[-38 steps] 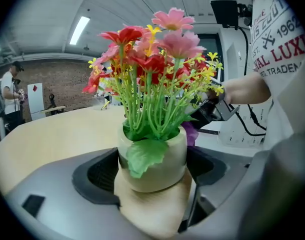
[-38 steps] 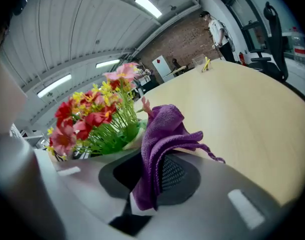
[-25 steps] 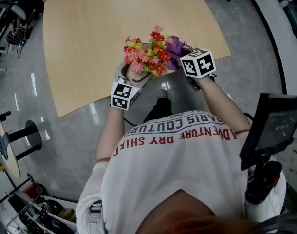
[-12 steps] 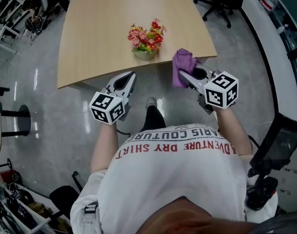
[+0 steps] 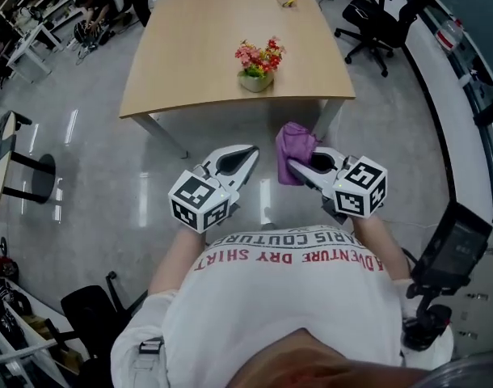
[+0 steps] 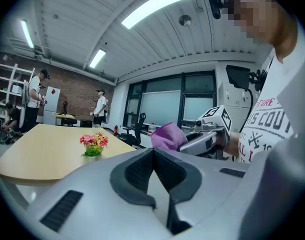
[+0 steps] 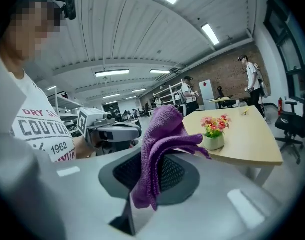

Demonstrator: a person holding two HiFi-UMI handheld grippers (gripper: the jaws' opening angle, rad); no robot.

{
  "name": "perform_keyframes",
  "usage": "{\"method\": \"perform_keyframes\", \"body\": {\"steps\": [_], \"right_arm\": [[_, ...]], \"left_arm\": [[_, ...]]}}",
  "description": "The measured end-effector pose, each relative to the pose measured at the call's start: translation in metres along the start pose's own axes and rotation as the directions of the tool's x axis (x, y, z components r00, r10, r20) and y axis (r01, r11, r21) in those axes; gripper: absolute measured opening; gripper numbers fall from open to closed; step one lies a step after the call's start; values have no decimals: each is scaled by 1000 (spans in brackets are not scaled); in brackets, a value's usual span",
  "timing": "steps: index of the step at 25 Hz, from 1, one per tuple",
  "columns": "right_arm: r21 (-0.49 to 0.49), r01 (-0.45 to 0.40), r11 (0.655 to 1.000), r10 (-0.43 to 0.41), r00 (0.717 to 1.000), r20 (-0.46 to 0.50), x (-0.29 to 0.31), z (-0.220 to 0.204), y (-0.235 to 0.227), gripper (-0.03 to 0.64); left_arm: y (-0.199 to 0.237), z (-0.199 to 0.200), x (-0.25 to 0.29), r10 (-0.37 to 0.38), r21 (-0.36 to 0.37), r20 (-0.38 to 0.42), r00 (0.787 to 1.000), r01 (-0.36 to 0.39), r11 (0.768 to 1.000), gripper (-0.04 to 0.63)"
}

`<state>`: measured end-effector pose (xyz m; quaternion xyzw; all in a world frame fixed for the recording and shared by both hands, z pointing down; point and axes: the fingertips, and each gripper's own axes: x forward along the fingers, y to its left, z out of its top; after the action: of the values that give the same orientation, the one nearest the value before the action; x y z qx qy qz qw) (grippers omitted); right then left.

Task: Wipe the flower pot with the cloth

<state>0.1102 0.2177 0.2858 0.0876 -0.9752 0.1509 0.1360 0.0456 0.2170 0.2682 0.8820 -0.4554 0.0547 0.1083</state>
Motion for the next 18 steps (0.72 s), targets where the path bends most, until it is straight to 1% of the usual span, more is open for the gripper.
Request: {"method": "perform_keyframes", "body": {"steps": [3,6,10,12,15,18], "right_arm": [[-8,-8,1000,8,1000,13,-2,-14,47,41],[-13,-4,1000,4,1000,10,-4,-35,109,41],[5,-8,1000,8,1000,25,-18,-59,231,41],[5,-2,1000,2,1000,25,-28,-70,278,43],[28,1,1000,-2,999,34,-37,-82,300,43],[46,9,999,-10,999,37,-55,-87,328,41]], "left_arm": [[-26,-11,-37,7,16,-6,1000,-7,1000,2],[-59,-26,-95,20,22,1,1000,-20,1000,2],[-123,-43,-201,35,17,13,999,-35,999,2],[-153,-47,-240,30,13,18,999,-31,999,2],[-172,-51,-256,24,3,14,1000,-24,1000,2],[-198,-47,-275,15,12,16,1000,-15,1000,2]]}}
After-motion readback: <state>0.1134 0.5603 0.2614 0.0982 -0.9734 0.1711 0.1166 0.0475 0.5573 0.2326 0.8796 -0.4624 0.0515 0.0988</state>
